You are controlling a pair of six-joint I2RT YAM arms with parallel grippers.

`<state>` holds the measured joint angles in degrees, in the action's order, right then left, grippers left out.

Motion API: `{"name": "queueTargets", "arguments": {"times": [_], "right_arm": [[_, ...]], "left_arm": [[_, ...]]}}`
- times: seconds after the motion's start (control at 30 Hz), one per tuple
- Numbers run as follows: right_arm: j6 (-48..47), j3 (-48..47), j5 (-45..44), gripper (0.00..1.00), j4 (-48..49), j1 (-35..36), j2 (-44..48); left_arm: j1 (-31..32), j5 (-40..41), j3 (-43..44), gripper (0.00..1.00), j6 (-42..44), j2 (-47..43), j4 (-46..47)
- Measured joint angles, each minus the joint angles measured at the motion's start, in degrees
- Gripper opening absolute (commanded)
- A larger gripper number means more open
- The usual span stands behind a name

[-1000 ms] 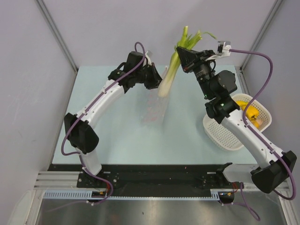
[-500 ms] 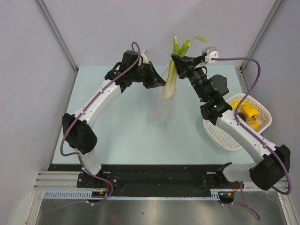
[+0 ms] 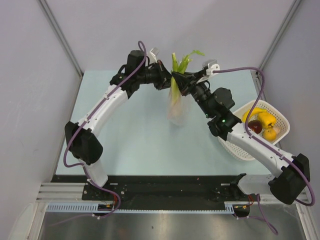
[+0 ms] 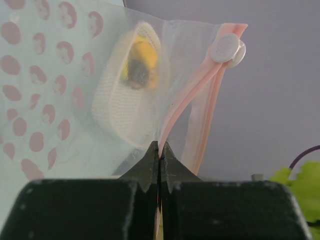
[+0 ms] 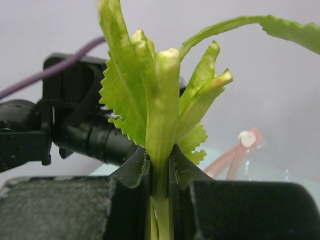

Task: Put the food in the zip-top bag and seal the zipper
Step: Place the fake food in the zipper food storage bag.

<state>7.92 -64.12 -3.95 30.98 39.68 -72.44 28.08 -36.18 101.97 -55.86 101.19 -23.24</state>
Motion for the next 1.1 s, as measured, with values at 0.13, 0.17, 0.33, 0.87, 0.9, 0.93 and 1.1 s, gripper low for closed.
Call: {"name": "queueTargets", "arguments": {"times": [0.13, 0.17, 0.33, 0.87, 0.9, 0.93, 1.1], "right_arm": [[0.28, 1.75, -3.1, 0.0, -1.95, 0.55, 0.0], [-0.04, 2.47, -3.61, 0.0, -1.92, 0.52, 0.0], [-1.51, 5.14, -3.37, 0.0, -1.18, -0.68, 0.02], [-3.85, 5.66, -0.83, 0.0, 2.4, -2.14, -1.09], [-4.9, 5.66, -0.13, 0.0, 3.41, -1.9, -1.4], [-5.79, 5.73, 0.46, 0.0, 4.17, -1.66, -1.62], [-12.39, 8.81, 7.19, 0.0, 8.48, -0.7, -1.46]], "left_arm": [[-0.2, -0.26, 0.0, 0.0, -1.27, 0.0, 1.16], [-0.24, -0.26, 0.0, 0.0, -1.42, 0.0, 1.29], [-0.98, -0.17, -0.09, 0.0, -2.84, 0.0, 1.33], [-1.36, -0.28, -5.44, 0.0, -7.45, -1.64, 2.89], [-1.36, -0.26, -5.55, 0.0, -7.82, -1.66, 3.02], [-1.36, -0.26, -5.55, 0.0, -8.26, -1.66, 3.06], [-1.38, -0.28, -5.55, 0.0, -10.21, -1.73, 3.08]]}}
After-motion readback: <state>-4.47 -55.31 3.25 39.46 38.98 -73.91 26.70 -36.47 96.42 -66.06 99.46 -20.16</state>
